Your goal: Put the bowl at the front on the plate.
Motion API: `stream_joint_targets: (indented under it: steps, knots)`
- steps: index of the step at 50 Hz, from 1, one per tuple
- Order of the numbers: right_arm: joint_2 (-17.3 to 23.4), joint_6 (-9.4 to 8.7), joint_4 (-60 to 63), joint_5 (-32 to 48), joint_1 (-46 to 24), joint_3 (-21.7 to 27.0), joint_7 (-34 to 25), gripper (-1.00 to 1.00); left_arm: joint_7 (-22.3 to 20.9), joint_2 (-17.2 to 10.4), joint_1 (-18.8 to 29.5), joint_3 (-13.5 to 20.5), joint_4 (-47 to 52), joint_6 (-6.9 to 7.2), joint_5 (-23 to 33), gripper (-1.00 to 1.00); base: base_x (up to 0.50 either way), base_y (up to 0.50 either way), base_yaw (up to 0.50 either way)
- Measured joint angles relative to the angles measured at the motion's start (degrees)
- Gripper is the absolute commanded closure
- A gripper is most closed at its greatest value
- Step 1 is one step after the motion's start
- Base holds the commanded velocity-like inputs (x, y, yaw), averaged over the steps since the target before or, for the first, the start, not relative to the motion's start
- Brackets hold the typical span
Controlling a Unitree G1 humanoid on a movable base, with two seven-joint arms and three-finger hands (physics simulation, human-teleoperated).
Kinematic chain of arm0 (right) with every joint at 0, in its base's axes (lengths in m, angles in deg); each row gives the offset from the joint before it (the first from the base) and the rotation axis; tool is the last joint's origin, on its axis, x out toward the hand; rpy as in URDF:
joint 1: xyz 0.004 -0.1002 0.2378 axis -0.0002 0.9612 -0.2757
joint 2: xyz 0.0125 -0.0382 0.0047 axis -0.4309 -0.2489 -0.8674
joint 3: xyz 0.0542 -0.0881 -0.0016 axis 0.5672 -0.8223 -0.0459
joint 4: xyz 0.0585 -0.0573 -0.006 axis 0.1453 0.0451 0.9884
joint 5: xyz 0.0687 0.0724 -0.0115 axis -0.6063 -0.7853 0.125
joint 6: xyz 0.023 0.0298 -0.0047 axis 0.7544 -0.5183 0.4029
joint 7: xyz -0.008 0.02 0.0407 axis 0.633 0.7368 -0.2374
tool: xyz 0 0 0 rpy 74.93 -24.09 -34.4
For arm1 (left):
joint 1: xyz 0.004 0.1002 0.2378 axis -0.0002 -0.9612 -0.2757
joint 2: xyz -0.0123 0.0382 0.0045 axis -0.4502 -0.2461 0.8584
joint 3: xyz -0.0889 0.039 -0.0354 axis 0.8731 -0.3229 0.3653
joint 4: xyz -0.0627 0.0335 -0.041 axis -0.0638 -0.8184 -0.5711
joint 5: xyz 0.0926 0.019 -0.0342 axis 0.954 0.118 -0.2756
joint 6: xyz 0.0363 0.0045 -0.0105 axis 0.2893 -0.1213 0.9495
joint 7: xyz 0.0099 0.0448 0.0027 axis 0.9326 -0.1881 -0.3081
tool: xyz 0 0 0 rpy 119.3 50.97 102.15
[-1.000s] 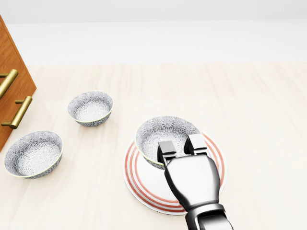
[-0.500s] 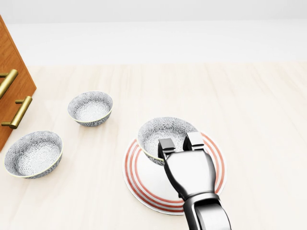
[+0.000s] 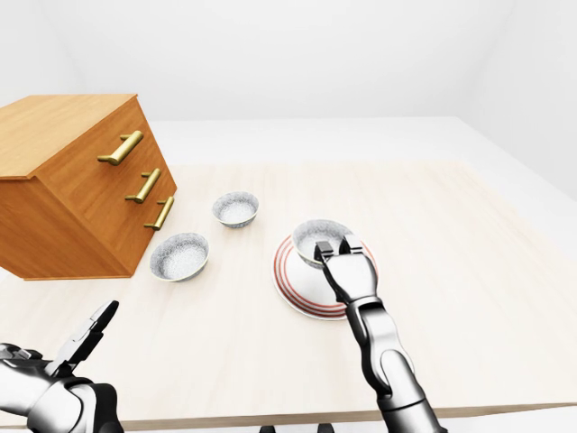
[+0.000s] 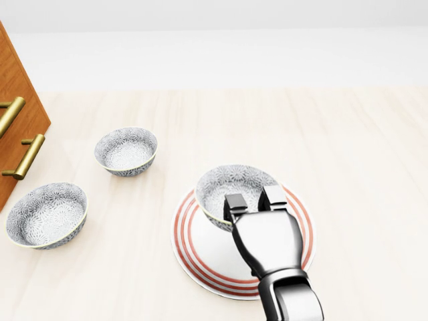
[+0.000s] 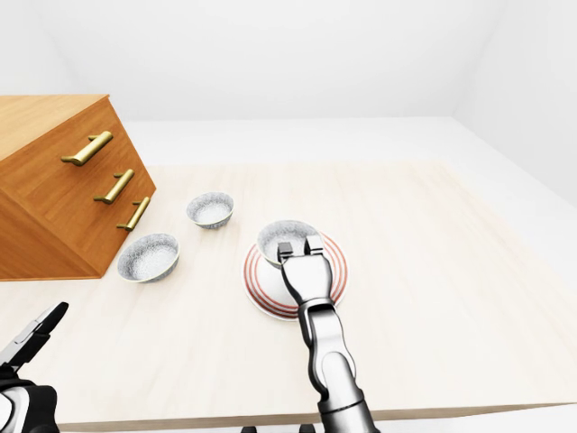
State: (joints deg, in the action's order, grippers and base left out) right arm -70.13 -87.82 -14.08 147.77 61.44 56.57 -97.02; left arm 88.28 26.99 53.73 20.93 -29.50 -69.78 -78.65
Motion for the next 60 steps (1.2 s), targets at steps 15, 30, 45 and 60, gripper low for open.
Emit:
stream_joint_targets:
  steps: [15,30,45,60]
  knots:
    - [-0.02,0.00,0.82,1.27,0.12,0.29,0.80,-1.00,0.00,0.00,0.02,0.06,0.17,0.22,-0.06,-1.00,0.00,0.00,0.00]
    - [-0.07,0.00,1.34,2.39,-0.10,0.27,1.28,-1.00,0.00,0.00,-0.01,0.10,0.28,0.28,-0.13,-1.00,0.00,0.00,0.00]
    - [-0.35,0.00,8.14,8.10,-1.35,0.82,-5.26,-1.00,0.00,0.02,-0.02,0.12,0.37,0.50,-0.03,-1.00,0.00,0.00,0.00]
    - [-1.89,0.00,18.48,19.52,-9.22,3.90,-20.24,-1.00,0.00,0.13,-0.09,0.39,1.16,1.44,0.23,-1.00,0.00,0.00,0.00]
